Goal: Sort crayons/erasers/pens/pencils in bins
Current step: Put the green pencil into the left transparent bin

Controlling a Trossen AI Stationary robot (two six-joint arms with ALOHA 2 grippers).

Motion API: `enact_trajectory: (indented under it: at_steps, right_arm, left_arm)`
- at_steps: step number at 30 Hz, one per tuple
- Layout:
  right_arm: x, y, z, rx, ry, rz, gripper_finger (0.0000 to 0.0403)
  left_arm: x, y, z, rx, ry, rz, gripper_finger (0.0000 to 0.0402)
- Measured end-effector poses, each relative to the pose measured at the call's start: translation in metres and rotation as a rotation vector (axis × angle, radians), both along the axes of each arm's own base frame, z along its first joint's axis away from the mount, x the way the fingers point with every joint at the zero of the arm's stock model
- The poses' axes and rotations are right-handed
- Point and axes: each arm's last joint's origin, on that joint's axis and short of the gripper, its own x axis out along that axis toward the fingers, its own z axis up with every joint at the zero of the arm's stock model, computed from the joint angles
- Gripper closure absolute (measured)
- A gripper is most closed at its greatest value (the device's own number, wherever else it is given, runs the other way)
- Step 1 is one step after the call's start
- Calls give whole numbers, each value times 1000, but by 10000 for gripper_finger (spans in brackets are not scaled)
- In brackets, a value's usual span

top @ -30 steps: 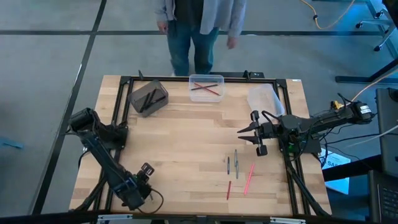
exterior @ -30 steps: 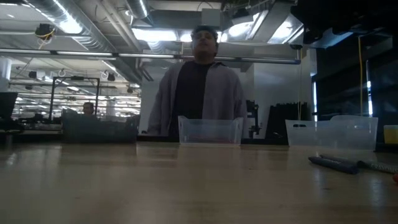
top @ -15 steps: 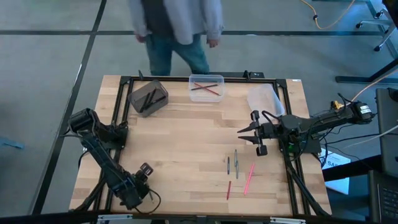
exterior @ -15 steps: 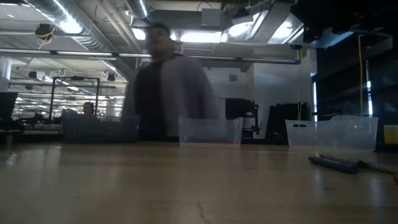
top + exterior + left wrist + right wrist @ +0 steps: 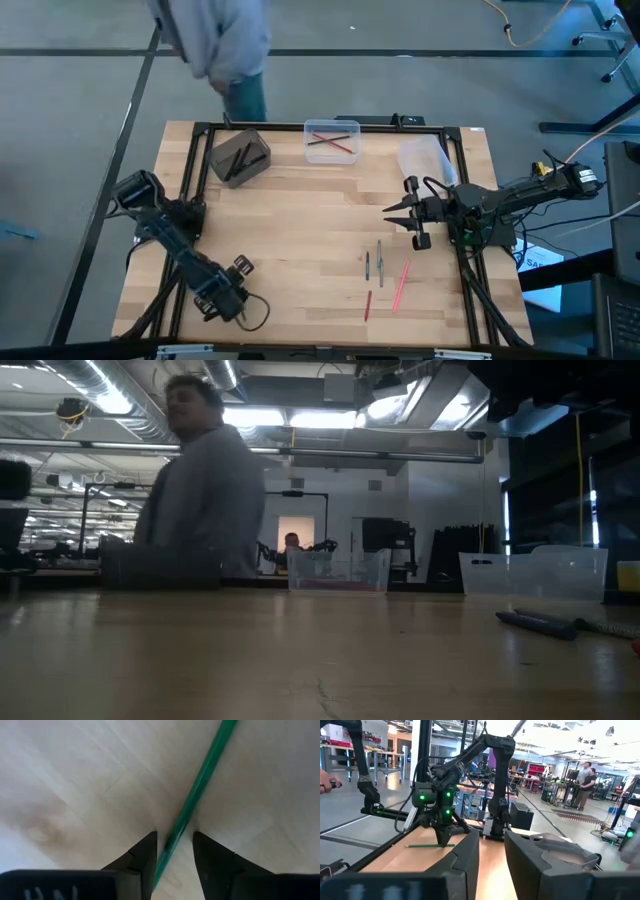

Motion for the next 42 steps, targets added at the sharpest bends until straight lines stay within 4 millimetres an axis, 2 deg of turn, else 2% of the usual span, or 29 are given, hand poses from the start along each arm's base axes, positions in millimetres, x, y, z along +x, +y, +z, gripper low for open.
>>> enact_trajectory:
  at_steps: [7, 18, 24, 28, 34, 38, 42]
  right_arm:
    - [0, 0, 2, 4, -23, 1, 305]
    - [-1, 0, 4, 6, -44, 0, 305]
    - [-1, 0, 4, 6, -45, 0, 305]
    - [-1, 0, 4, 8, -44, 1, 305]
    - [-1, 0, 4, 9, -44, 0, 305]
    - [-1, 0, 4, 9, -43, 0, 305]
    - [-1, 0, 4, 21, -41, 2, 305]
  left_arm:
    - [16, 14, -1, -97, 85, 78, 298]
    - [19, 18, -2, -48, 35, 82, 392]
    - [35, 35, -2, -30, -1, 152, 391]
    - [51, 50, 3, 32, -91, 225, 397]
    - [81, 64, 25, 185, -301, 268, 396]
    - [108, 93, 41, 272, -373, 276, 394]
    - [131, 140, 53, 348, -398, 308, 397]
